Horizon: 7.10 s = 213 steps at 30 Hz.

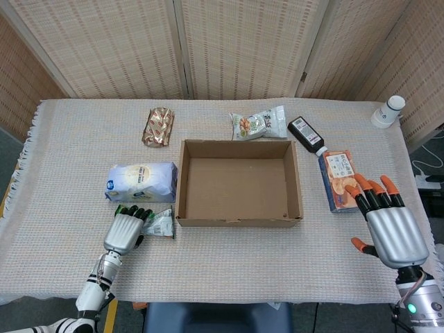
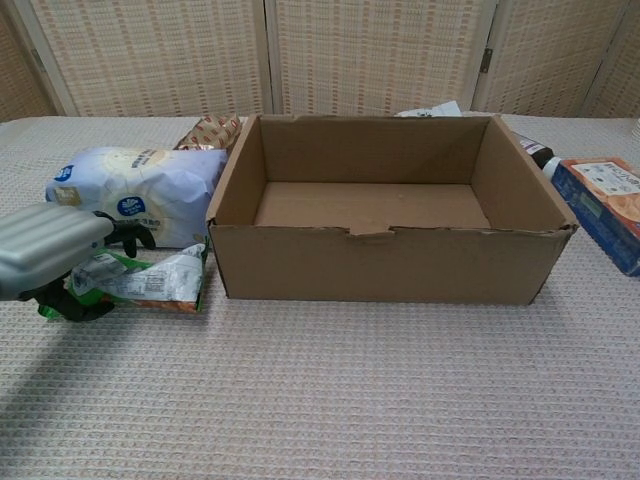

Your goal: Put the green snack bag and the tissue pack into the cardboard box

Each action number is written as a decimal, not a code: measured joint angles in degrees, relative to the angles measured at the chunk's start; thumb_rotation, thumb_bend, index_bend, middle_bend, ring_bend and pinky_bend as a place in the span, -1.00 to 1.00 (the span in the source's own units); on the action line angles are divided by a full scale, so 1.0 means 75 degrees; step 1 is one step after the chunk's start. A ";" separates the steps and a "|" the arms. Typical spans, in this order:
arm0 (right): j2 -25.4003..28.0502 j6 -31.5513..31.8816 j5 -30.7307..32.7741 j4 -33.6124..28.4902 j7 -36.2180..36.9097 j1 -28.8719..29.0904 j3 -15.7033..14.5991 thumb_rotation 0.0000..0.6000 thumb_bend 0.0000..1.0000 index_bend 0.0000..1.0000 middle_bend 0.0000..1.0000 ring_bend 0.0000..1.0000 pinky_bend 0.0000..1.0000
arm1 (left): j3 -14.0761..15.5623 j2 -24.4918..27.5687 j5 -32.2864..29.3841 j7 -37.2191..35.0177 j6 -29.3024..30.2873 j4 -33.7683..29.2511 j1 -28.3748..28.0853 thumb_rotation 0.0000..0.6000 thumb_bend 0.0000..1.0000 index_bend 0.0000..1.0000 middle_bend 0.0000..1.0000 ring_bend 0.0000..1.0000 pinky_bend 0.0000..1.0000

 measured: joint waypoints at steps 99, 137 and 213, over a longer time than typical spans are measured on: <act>0.0667 -0.0115 0.0459 0.0000 0.1089 0.0075 0.0157 1.00 -0.92 -0.67 -1.00 -1.00 -1.00 | -0.2368 -0.0012 -0.2930 0.3573 0.0388 -0.1346 -0.4277 1.00 -0.60 -1.00 -1.00 -1.00 -0.74; 0.0409 -0.0148 0.0575 0.0000 0.0701 0.0195 0.0134 1.00 -0.92 -0.66 -1.00 -1.00 -1.00 | -0.0686 0.2478 -0.8118 0.2681 -0.1197 -0.1292 -0.4786 1.00 -0.60 -1.00 -1.00 -1.00 -0.76; 0.0873 -0.0166 0.0698 0.0000 0.1461 0.0199 0.0279 1.00 -0.93 -0.66 -1.00 -1.00 -1.00 | -0.1968 0.3744 -0.8122 0.3172 0.0460 -0.2592 -0.7459 1.00 -0.05 0.62 0.73 0.50 0.64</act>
